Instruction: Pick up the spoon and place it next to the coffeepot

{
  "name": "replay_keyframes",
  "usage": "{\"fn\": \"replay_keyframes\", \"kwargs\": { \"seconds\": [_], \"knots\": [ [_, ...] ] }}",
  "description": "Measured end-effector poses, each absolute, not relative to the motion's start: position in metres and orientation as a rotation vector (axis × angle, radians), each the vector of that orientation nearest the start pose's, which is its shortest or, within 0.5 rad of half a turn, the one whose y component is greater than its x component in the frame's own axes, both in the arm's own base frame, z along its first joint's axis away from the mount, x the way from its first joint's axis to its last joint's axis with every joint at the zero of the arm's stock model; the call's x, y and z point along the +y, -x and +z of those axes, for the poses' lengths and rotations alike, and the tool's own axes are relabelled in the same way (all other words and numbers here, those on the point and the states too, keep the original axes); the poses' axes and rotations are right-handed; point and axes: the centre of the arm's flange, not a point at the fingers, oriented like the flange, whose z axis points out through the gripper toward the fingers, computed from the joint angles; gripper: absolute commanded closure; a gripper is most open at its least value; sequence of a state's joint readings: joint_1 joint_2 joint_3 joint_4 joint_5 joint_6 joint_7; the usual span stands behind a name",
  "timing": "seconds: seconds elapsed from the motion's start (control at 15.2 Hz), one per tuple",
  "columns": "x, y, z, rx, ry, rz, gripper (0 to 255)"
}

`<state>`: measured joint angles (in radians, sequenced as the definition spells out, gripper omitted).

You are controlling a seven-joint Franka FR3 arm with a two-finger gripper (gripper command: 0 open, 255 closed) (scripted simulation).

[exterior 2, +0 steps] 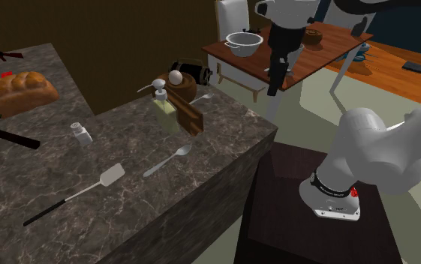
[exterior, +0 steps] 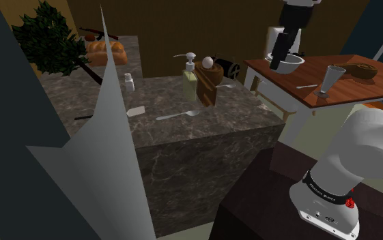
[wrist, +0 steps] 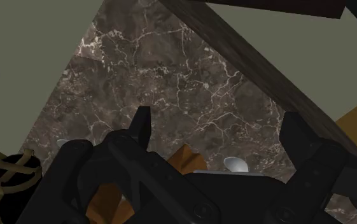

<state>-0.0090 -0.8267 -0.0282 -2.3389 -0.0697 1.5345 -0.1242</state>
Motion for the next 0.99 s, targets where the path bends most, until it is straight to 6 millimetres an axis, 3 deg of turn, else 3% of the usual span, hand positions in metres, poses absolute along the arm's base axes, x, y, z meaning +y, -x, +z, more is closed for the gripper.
{"fn": "replay_keyframes", "kwargs": {
  "seconds": [0.13,0.33,0.99],
  "knots": [
    [-0.022,-0.296,0.604,-0.164,3.184,-0.032,0],
    [-0.022,-0.321,0.583,-0.25,3.158,-0.048,0],
    [-0.006,-0.418,0.501,-0.574,3.033,-0.116,0]
  ]
}}
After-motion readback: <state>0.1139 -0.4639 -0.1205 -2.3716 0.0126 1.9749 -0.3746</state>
